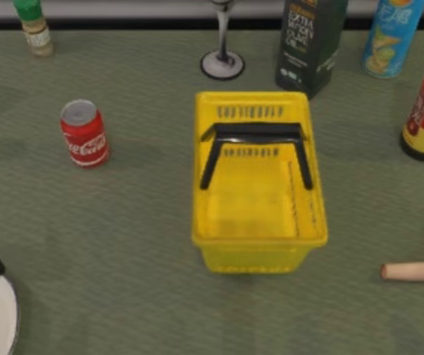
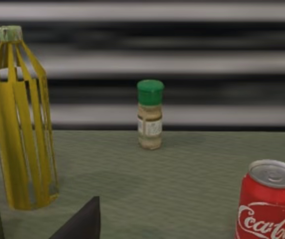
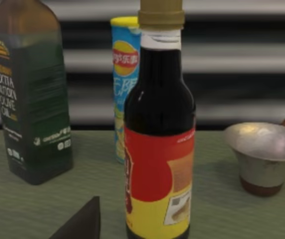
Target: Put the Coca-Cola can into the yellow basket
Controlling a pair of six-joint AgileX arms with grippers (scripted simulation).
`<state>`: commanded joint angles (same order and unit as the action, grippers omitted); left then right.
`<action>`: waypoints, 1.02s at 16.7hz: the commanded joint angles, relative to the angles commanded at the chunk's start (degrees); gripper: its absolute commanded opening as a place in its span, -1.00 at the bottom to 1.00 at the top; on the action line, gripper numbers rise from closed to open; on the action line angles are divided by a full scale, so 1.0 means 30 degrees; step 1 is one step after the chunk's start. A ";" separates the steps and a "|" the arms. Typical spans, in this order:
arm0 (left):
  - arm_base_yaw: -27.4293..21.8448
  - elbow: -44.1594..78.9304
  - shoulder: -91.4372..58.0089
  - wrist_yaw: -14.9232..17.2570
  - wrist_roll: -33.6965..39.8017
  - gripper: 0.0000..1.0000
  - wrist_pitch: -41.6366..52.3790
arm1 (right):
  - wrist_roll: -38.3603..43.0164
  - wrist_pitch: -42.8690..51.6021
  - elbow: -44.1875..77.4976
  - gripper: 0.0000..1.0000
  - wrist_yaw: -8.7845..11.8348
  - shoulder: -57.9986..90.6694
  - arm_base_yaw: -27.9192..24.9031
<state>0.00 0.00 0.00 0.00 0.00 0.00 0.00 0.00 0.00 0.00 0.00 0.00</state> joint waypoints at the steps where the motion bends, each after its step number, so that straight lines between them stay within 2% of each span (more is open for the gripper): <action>1: 0.0000 0.0000 0.0000 0.0000 0.0000 1.00 0.0000 | 0.0000 0.0000 0.0000 1.00 0.0000 0.0000 0.0000; 4: -0.0131 0.0435 -0.0549 0.0079 -0.0146 1.00 0.0420 | 0.0000 0.0000 0.0000 1.00 0.0000 0.0000 0.0000; 8: -0.0720 0.3114 -0.3936 0.0366 -0.1015 1.00 0.2874 | 0.0000 0.0000 0.0000 1.00 0.0000 0.0000 0.0000; 12: -0.1456 0.7784 -0.9662 0.0602 -0.2513 1.00 0.6846 | 0.0000 0.0000 0.0000 1.00 0.0000 0.0000 0.0000; 17: -0.2385 1.5605 -1.8944 0.0754 -0.4953 1.00 1.2894 | 0.0000 0.0000 0.0000 1.00 0.0000 0.0000 0.0000</action>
<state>-7.15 46.82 -56.83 2.26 -14.86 38.68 0.00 0.00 0.00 0.00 0.00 0.00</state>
